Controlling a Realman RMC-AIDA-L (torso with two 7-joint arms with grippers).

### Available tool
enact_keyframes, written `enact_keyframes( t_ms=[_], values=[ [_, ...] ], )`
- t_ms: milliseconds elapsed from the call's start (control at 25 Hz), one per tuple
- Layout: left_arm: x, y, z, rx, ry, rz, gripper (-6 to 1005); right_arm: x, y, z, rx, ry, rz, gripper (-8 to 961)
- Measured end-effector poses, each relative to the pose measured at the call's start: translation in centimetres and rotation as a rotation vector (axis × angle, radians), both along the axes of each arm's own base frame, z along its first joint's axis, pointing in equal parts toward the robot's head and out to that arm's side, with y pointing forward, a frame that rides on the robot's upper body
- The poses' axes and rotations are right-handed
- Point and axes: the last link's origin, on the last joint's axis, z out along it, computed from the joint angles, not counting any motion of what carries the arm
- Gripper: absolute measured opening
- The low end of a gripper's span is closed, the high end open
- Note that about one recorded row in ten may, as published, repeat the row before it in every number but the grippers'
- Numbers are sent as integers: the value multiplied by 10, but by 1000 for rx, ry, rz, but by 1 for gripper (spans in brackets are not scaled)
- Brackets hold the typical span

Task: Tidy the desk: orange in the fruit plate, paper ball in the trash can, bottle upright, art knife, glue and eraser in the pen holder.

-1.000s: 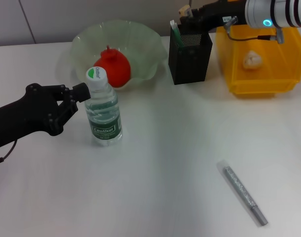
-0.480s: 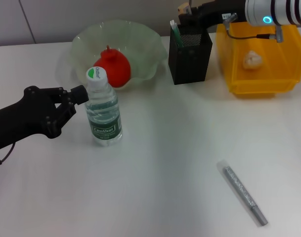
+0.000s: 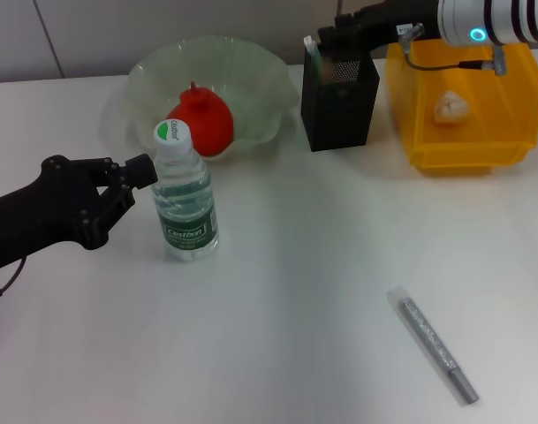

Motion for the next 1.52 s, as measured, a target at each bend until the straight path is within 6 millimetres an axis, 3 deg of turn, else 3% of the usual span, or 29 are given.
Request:
enact_keyframes(
  t_ms=[560,720,1000,1200,1520],
  values=[
    [0,-3,2,-5,-13,-7,25,-4,-8,0,-31,26,-5,314],
    [1,-3,3,-4,-12,-11,25,-10,-23,8,-65,24,-34,314],
    [4,-1,2,-6,-10,-27,25,-29,-62,35,-176,-69,-244,313],
    [5,-2,3,-9,-11,-36,25,-37,-81,50,-269,-42,-340,313],
    [4,-3,3,-4,-5,-44,25,-40,-97,54,-391,-28,-439,311]
  ],
)
